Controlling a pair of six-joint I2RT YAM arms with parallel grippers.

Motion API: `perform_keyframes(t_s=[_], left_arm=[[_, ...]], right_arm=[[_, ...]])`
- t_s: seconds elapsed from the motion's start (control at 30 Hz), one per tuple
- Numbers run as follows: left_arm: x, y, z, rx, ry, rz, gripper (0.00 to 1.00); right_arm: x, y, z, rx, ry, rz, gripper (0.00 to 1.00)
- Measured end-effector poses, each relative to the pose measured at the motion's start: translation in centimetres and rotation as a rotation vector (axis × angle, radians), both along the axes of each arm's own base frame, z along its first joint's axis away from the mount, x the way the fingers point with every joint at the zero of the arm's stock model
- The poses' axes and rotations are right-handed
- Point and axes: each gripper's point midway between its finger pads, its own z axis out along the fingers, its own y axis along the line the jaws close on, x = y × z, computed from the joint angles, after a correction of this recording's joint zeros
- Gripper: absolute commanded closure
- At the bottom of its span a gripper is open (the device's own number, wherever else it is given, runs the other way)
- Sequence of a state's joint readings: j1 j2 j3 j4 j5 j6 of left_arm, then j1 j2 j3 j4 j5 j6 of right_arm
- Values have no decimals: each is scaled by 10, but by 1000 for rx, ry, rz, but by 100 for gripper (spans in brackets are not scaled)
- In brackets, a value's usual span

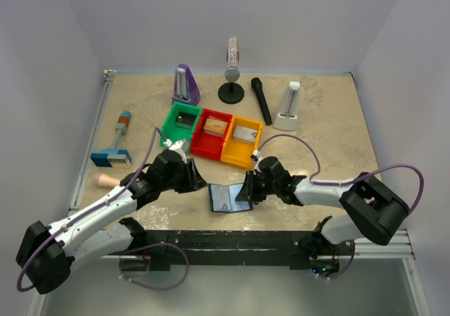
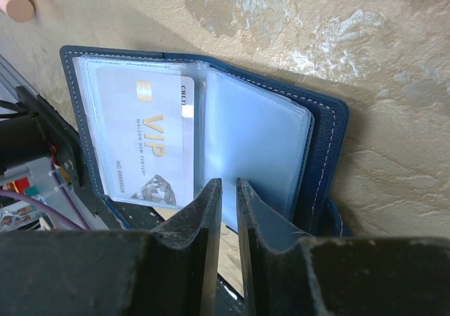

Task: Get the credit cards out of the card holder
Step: Place the card holder at the center of the board.

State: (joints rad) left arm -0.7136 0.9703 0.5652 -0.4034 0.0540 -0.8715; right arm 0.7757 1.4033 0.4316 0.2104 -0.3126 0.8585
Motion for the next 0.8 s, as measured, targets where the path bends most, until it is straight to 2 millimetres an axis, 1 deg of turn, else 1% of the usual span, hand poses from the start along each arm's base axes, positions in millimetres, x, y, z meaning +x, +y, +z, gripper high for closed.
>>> perform_keyframes(t_s=[0.07, 0.13, 0.27, 0.37, 0.43, 0.53, 0.8], left_arm=[[2, -10, 17, -84, -57, -26, 64], [1, -21, 24, -146, -80, -64, 69], [-9, -46, 21, -201, -70, -161, 80], [-17, -62, 15, -209, -54, -224, 92], [-21, -70, 9, -209, -40, -251, 96], [-21, -72, -5, -197, -17, -249, 99], [-30, -53, -56, -94, 88, -195, 100]], right_arm=[[0, 0, 0, -2, -1, 1, 80], [0, -1, 0, -3, 0, 2, 80], [0, -1, 0, -5, 0, 1, 80], [0, -1, 0, -7, 0, 1, 80], [-1, -2, 0, -9, -1, 1, 80], [-2, -4, 1, -16, -1, 2, 80], [-5, -8, 5, -27, -8, 13, 80]])
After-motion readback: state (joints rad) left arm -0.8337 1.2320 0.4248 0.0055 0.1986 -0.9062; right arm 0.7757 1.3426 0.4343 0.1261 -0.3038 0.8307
